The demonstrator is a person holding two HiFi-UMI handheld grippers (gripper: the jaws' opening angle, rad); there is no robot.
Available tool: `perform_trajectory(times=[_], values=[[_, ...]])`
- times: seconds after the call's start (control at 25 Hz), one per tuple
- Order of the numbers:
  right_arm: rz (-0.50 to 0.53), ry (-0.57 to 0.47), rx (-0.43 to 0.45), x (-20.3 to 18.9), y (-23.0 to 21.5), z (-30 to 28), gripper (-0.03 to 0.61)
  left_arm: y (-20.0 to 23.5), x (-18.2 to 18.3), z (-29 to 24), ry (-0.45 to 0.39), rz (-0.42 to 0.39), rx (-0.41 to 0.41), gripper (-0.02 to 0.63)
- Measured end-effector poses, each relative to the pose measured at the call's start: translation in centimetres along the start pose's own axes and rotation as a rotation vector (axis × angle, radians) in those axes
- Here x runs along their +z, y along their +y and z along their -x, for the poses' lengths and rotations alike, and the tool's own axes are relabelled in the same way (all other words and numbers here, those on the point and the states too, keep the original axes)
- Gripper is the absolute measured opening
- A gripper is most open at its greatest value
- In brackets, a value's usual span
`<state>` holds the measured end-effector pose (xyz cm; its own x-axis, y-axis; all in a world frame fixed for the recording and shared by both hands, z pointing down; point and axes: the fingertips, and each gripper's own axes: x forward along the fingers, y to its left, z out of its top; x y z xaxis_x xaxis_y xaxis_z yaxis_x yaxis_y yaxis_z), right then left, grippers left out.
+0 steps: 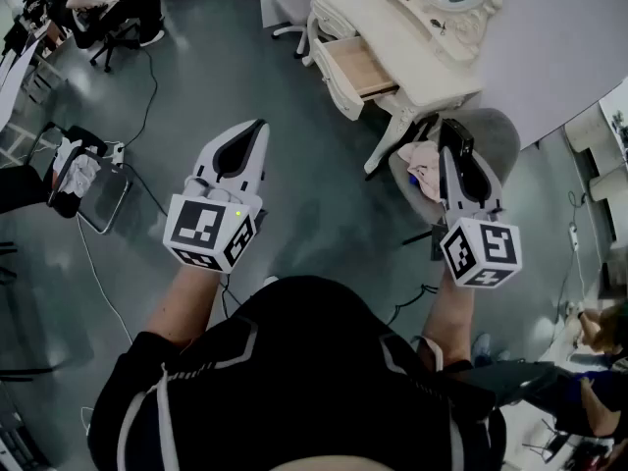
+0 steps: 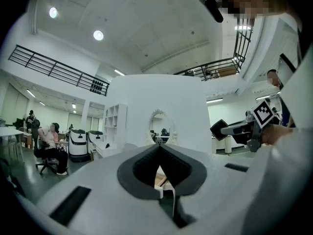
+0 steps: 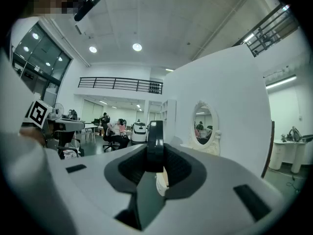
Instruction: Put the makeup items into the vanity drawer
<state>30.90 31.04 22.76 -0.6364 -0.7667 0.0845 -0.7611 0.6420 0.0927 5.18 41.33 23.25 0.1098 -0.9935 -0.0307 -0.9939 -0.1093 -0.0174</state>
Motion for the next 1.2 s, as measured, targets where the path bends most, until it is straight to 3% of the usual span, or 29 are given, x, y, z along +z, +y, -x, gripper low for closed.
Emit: perform_trajectory(times=[0.44,0.8,1.2], values=[[-0.014,-0.003,-0.009,0.2,0.5,-0.2,0.1,0.5,0.2,0.7,-0.013,0.001,0.003,0.003],[-0.02,-0.011,-0.031,0.3,3.5,-2.2,0.1,3.7,-1.4,1.5,-0.002,0.016,-0.04,0.003],[-0.013,-0.033,-0.028,0.9,4.2,-9.2,0.1,8.6,-2.8,-2.5,0.0,0.015,-0.064,0.003]])
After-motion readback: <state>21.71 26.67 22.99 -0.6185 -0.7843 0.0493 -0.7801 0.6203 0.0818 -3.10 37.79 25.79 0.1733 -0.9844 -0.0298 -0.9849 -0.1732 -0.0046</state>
